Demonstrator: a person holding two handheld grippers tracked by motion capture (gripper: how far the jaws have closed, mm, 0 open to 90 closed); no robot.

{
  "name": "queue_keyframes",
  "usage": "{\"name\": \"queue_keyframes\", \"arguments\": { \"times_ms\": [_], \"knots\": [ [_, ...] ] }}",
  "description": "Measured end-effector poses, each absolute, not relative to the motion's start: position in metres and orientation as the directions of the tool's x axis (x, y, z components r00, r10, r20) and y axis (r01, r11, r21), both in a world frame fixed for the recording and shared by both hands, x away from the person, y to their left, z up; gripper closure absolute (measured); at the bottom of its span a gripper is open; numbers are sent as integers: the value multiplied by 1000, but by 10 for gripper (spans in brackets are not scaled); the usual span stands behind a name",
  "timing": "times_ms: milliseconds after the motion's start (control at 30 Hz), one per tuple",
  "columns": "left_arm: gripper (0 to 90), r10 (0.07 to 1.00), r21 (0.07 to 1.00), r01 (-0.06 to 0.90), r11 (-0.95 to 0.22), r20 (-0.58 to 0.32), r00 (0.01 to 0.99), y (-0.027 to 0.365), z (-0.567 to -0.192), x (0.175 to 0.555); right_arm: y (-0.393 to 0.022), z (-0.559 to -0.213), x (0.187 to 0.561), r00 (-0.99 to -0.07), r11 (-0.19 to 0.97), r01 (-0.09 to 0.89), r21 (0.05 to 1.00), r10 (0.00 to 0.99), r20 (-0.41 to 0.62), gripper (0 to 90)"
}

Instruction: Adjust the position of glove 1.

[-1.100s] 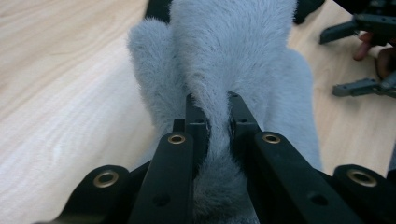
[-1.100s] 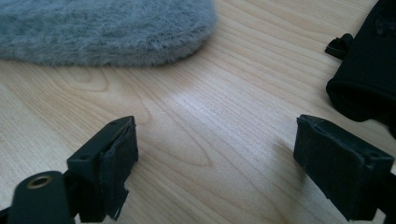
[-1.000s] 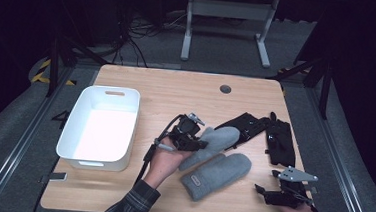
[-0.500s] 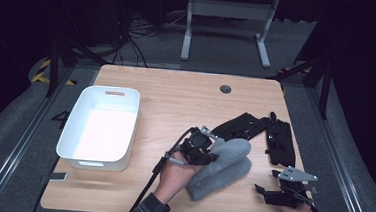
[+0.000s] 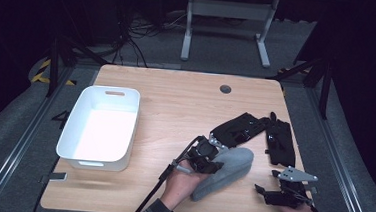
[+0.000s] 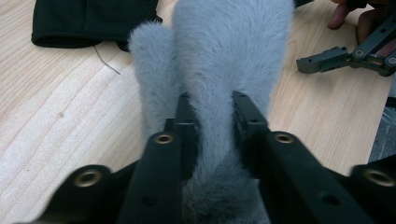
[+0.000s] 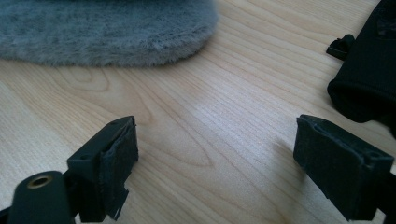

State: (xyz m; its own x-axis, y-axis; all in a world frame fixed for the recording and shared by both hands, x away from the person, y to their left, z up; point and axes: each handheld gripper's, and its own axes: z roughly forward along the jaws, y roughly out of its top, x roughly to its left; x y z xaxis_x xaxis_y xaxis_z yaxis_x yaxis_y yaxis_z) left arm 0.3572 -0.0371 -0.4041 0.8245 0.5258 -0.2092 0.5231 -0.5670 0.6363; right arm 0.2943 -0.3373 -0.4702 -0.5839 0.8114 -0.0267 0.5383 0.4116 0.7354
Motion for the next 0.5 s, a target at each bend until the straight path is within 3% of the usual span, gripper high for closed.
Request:
{"name": "queue_keyframes", "arguments": {
  "times_ms": [100,200,500],
  "knots": [
    [546,504,647,505,-571,-209,838,-35,-400,356,-337,-470,294,-584,411,538,736,812,-26,142],
    [481,483,661,478,-578,-196,854,-32,-396,357,-337,-470,294,-584,411,538,736,812,-26,142],
    [368,443,710,429,-559,-181,878,-10,-382,383,-337,-470,294,-584,411,538,736,811,-26,142]
  ]
}}
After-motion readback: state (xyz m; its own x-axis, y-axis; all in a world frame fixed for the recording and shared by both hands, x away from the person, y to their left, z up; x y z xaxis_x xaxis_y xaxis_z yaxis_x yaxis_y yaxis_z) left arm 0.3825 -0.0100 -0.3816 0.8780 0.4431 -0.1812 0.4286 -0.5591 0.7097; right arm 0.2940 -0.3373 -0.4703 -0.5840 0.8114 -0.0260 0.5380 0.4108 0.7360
